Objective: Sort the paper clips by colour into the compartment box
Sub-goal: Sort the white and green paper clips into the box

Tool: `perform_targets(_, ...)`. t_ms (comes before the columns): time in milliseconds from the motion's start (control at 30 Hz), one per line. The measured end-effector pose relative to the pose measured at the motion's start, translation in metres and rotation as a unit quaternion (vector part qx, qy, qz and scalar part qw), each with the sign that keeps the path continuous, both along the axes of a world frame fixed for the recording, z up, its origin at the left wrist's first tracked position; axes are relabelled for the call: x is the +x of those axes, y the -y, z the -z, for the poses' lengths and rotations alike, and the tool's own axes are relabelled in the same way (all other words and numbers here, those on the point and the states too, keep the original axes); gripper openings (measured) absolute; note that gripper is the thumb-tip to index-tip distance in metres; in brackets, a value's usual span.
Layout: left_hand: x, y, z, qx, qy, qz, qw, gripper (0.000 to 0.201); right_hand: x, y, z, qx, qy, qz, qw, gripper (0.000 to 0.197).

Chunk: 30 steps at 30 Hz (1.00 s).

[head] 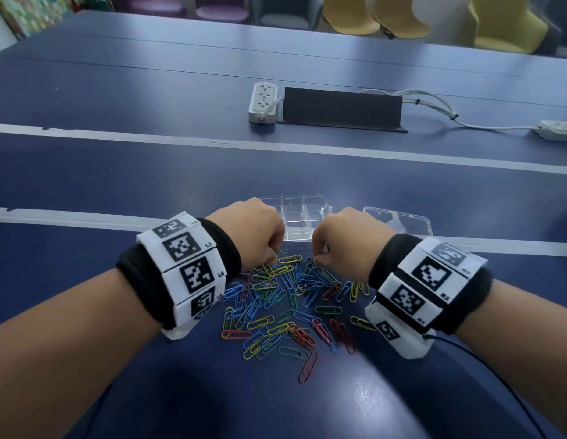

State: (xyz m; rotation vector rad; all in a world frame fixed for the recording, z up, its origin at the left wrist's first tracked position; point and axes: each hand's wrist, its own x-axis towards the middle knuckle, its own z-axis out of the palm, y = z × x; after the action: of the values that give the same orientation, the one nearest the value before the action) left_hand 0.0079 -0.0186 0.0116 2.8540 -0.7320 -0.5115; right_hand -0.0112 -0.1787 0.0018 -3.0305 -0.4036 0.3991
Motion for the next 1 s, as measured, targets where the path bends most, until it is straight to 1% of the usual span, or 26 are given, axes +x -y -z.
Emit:
perform_targets(67, -0.001, -0.004, 0.001, -0.015, -0.008, 0.001, 1.0, 0.006, -0.001, 0.0, -0.001, -0.005, -0.004, -0.006, 1.0, 0.017)
perform_targets(200, -0.006, -0.011, -0.002, -0.059, -0.035, 0.005, 0.998, 0.015, 0.0, -0.001, -0.005, 0.006, -0.001, 0.0, 1.0, 0.017)
perform_targets(333, -0.014, -0.018, -0.007, -0.079, -0.045, 0.006, 0.996, 0.015, 0.002, -0.002, -0.006, 0.003, -0.044, -0.018, 0.999, 0.017)
perform_targets(400, -0.015, -0.019, -0.007, -0.067, -0.046, -0.003, 0.997, 0.02, 0.002, -0.002, -0.007, -0.004, -0.065, -0.024, 0.998, 0.02)
perform_targets(500, -0.019, -0.02, -0.005, -0.027, -0.051, -0.007, 0.998, 0.023, 0.001, -0.003, -0.007, -0.009, -0.076, -0.029, 0.997, 0.024)
perform_targets(567, -0.024, -0.02, -0.003, -0.002, -0.04, 0.005, 0.999, 0.018, -0.001, -0.004, -0.008, -0.004, -0.075, -0.026, 0.997, 0.024)
perform_targets(633, -0.028, -0.02, -0.003, 0.018, -0.01, 0.026, 0.999, 0.009, -0.002, -0.004, -0.011, 0.015, -0.066, -0.021, 0.997, 0.02)
perform_targets(700, -0.029, -0.018, -0.001, 0.046, 0.005, 0.039, 0.998, 0.017, -0.003, -0.006, -0.016, 0.051, -0.068, -0.006, 0.996, 0.015)
perform_targets(767, -0.028, -0.017, 0.002, 0.071, 0.006, 0.039, 0.997, 0.023, -0.006, -0.01, -0.019, 0.081, -0.08, 0.0, 0.994, 0.019)
perform_targets(800, -0.028, -0.017, 0.002, 0.074, 0.006, 0.038, 0.996, 0.022, -0.007, -0.011, -0.019, 0.094, -0.089, -0.007, 0.992, 0.017)
perform_targets(867, -0.026, -0.018, 0.003, 0.065, 0.007, 0.033, 0.997, 0.015, -0.012, -0.014, -0.017, 0.098, -0.111, -0.029, 0.989, 0.004)
perform_targets(933, -0.025, -0.022, 0.001, 0.058, 0.015, 0.018, 0.998, 0.012, -0.017, -0.018, -0.014, 0.079, -0.127, -0.066, 0.987, 0.027)
perform_targets(967, -0.025, -0.025, 0.001, 0.056, 0.02, 0.011, 0.998, 0.013, -0.019, -0.02, -0.013, 0.058, -0.124, -0.084, 0.987, 0.033)
perform_targets(1000, -0.024, -0.027, 0.001, 0.056, 0.024, 0.006, 0.998, 0.016, -0.021, -0.022, -0.012, 0.042, -0.111, -0.105, 0.987, 0.036)
